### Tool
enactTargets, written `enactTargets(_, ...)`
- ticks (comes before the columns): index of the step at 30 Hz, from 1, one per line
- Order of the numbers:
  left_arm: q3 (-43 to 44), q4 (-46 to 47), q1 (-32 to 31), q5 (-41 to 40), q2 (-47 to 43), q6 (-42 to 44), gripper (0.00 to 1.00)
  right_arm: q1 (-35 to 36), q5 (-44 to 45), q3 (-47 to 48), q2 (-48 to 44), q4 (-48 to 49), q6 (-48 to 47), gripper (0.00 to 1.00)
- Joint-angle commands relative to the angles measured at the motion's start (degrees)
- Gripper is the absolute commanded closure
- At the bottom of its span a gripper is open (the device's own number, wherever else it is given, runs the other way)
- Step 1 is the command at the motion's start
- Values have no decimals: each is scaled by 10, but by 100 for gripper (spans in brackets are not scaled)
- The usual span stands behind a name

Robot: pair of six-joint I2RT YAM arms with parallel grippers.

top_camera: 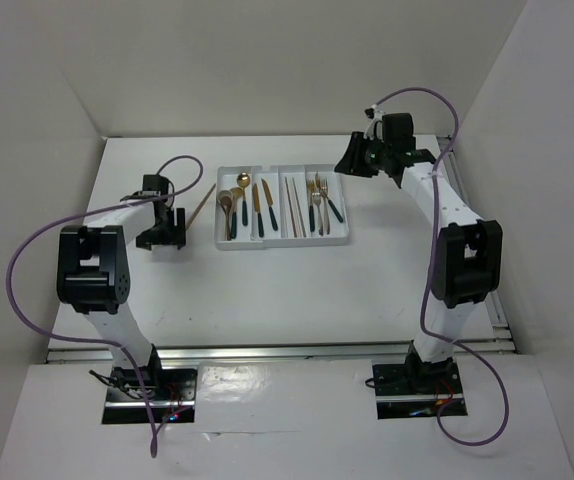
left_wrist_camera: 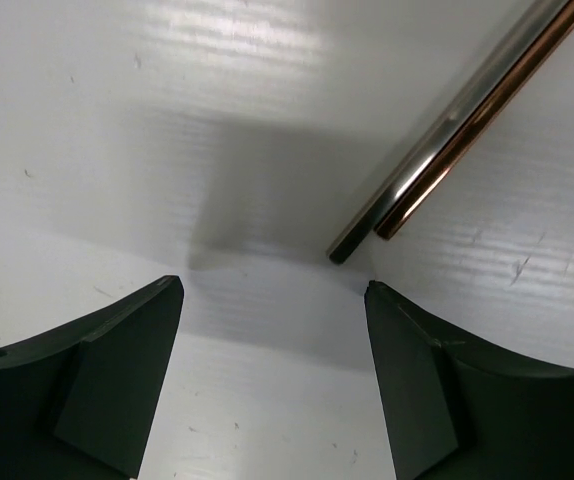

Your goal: Sort the eating utensils into containers

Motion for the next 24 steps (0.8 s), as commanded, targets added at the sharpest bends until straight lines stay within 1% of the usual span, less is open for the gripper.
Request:
enactTargets(1,-27,-23,2,4,-20,3,13,0,-6,27,7,22,-3,62)
enactTargets(4,-33,-18,9,-3,-25,3,13,0,-12,27,7,22,2,62)
enactTargets(11,36,-25,27,-3,28,8,13,0,-12,27,7,22,2,62)
enactTargets(17,94,-30,27,-3,65,8,13,0,-6,20,1,22,-3,62)
enactTargets(24,134,-35,27,21,98,8,14,0,-6,15,-5,22,-3,62)
